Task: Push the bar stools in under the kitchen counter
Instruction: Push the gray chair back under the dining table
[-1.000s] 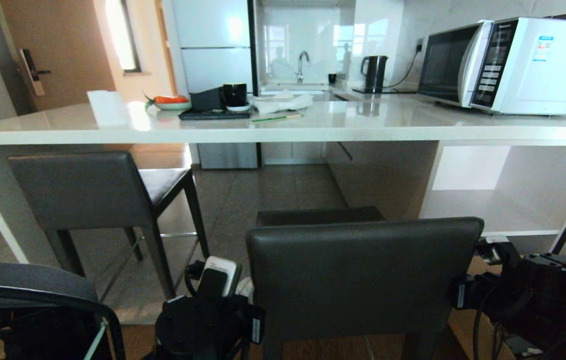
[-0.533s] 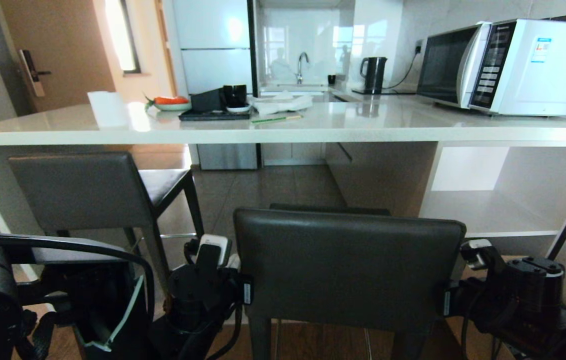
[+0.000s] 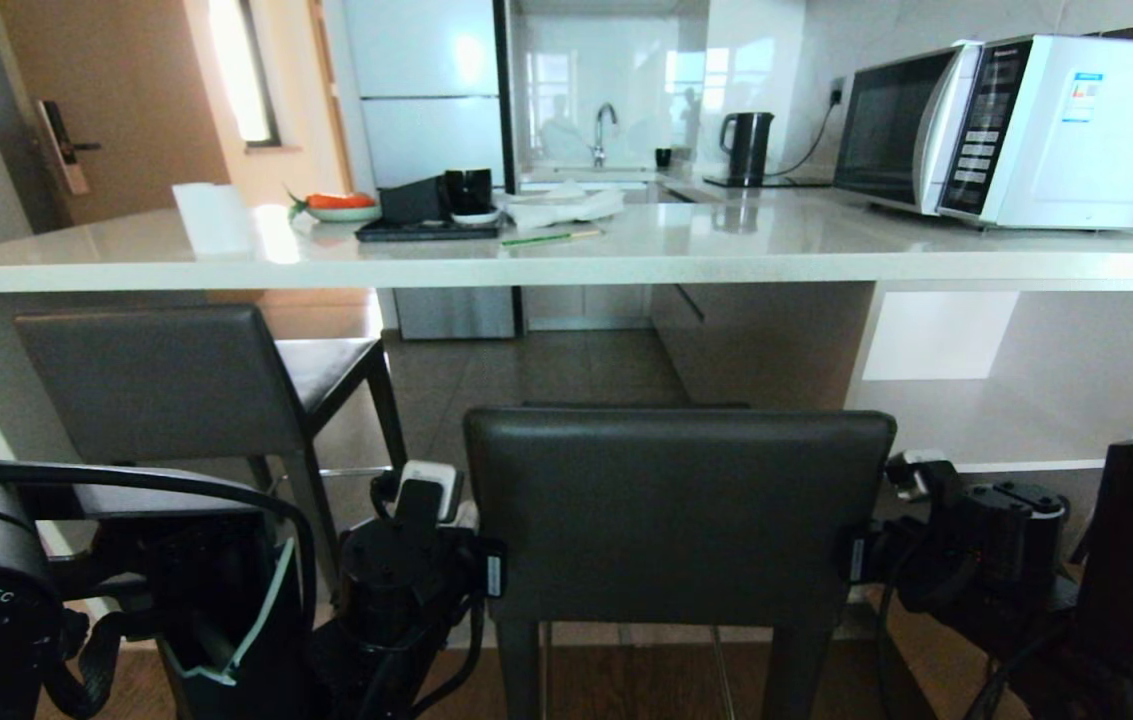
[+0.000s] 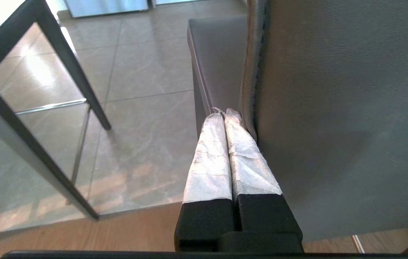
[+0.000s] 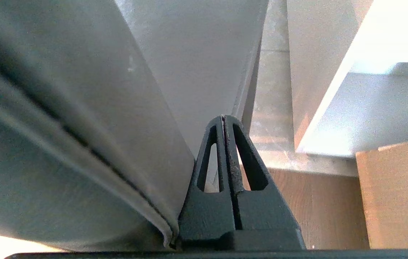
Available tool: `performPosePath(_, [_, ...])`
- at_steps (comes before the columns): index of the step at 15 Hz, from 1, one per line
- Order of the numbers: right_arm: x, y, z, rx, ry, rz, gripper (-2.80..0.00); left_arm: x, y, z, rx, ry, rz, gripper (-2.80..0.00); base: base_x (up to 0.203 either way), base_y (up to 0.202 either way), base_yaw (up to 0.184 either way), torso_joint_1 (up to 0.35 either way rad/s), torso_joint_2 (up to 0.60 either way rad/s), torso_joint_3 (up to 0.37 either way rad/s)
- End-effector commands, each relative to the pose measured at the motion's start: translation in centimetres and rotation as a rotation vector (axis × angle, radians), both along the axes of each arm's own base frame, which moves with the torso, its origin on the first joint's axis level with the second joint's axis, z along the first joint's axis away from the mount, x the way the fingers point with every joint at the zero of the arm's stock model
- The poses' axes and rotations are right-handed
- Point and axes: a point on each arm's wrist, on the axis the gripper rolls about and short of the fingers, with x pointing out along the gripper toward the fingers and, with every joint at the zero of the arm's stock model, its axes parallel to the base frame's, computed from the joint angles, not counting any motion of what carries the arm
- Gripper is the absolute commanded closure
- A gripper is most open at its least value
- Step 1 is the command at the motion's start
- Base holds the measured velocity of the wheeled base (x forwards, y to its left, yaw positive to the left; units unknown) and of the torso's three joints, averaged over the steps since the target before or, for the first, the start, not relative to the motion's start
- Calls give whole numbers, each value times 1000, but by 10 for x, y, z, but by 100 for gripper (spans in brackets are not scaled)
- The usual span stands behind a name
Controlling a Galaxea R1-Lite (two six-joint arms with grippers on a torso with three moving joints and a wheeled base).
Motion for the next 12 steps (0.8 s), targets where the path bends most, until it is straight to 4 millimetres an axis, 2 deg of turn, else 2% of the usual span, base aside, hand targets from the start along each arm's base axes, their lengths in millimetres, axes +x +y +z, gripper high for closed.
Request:
performPosePath(1, [5,5,-10,-4,14,8,0,-2,-1,5,-18,-18,-8,0,0,0,0,0,0,0])
performPosePath(4, [5,8,-7,-12,1,-13,0,0,-3,10,-33,-33,-7,0,0,0,0,0,0,0])
performPosePath(12, [6,8,-2,-8,-17,-12,0,1,-3,5,27,-38,-11,0,0,0,0,0,0,0])
